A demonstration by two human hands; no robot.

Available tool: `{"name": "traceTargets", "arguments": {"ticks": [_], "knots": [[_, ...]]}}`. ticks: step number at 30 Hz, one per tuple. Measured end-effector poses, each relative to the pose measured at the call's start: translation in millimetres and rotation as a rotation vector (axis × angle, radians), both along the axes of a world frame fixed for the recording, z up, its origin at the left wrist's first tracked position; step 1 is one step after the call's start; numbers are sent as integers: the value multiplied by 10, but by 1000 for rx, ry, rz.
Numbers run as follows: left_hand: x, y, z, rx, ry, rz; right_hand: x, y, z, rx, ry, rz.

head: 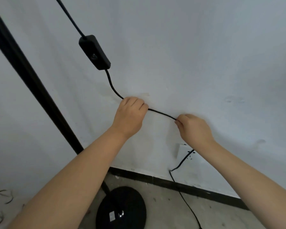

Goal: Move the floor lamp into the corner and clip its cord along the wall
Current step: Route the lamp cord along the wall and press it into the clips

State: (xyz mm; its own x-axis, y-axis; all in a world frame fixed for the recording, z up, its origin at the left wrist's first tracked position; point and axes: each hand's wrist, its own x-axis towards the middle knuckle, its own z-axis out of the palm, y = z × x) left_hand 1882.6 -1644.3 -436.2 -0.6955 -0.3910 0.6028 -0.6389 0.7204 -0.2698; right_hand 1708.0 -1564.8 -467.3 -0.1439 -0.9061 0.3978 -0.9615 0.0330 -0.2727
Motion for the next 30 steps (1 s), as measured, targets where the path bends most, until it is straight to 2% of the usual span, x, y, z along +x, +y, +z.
{"name": "traceTargets", "arguments": {"ticks": [4, 9, 12, 17, 20, 23, 27, 30], "knots": [[-166, 68, -10, 50, -29, -111, -105, 104, -138, 112, -184, 93], [-561, 175, -95, 35, -135, -372, -448, 448, -158, 243, -605, 97], [-798, 324, -188, 97, -132, -492, -709, 728, -93, 298, -673, 94], [-1045, 528, -202, 209, 60, -509, -1126, 1069, 173, 225, -490, -4], [-1199, 594, -132, 207, 145, -458, -1228, 1078, 323, 52, -330, -17], [-1321, 663, -70, 257, 268, -326, -1223, 1016, 465, -104, -227, -24], [-1436, 641, -58, 337, 387, -161, -1219, 936, 550, -170, -58, -31], [-1507, 676, -30, 312, 455, -96, -1232, 893, 670, -233, -12, -41]]}}
